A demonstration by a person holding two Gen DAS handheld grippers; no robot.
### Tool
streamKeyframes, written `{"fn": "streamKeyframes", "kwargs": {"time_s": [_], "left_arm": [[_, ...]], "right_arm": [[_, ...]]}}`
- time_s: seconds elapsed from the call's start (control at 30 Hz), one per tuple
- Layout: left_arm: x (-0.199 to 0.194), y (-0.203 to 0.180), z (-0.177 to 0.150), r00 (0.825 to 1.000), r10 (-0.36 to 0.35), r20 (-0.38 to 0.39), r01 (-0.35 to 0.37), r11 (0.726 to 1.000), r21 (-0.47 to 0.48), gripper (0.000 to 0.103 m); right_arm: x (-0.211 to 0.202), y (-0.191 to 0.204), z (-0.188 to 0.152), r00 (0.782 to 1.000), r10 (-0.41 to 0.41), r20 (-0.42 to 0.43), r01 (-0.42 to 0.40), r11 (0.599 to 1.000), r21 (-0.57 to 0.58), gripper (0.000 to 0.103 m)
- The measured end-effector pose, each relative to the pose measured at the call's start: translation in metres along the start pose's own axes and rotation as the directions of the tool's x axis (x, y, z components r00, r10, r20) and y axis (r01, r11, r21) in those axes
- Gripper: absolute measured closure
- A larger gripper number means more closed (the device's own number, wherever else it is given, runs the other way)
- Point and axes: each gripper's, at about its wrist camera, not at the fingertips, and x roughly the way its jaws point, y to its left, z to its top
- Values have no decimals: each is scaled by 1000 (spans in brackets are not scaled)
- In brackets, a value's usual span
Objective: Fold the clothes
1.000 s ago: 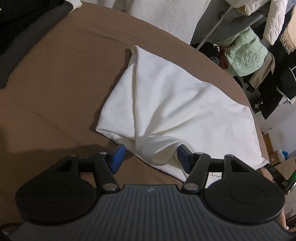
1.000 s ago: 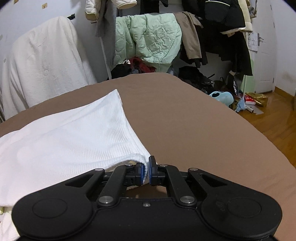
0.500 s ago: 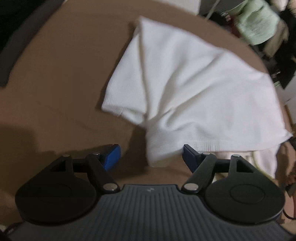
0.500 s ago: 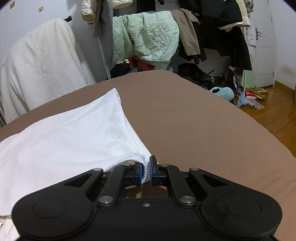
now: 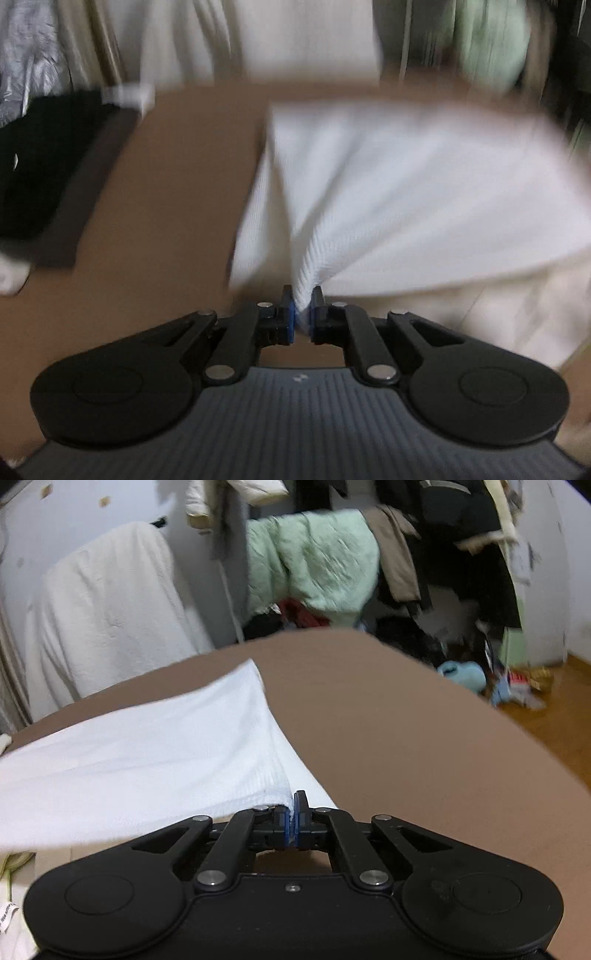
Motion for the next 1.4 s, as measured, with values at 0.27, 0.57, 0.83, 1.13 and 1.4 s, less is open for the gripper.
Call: {"fn": "streamKeyframes", "kwargs": {"time_s": [0.27, 0.57, 0.83, 1.13, 1.4], "left_arm": [[13, 24, 8, 1000, -20, 11, 21, 983, -182, 78], [-29, 18, -10, 982, -20, 185, 48, 988, -148, 58], [-46, -7, -17, 973, -21, 228, 26, 999, -20, 55], [-35, -60, -9, 976, -181, 119, 153, 966, 210, 55], [-36, -83, 25, 962, -265, 68, 217, 891, 398, 50]], "right_arm": [[-11, 2, 6, 1000, -6, 10, 6, 1000, 27, 101], [-47, 46, 39, 999, -29, -32, 28, 999, -45, 60], [-48, 36, 42, 974, -192, -122, 193, 981, -7, 37], [-33, 167, 21, 817, 472, -332, -569, 754, -328, 38], [11, 272, -25, 723, 402, -563, -686, 317, -655, 83]]}}
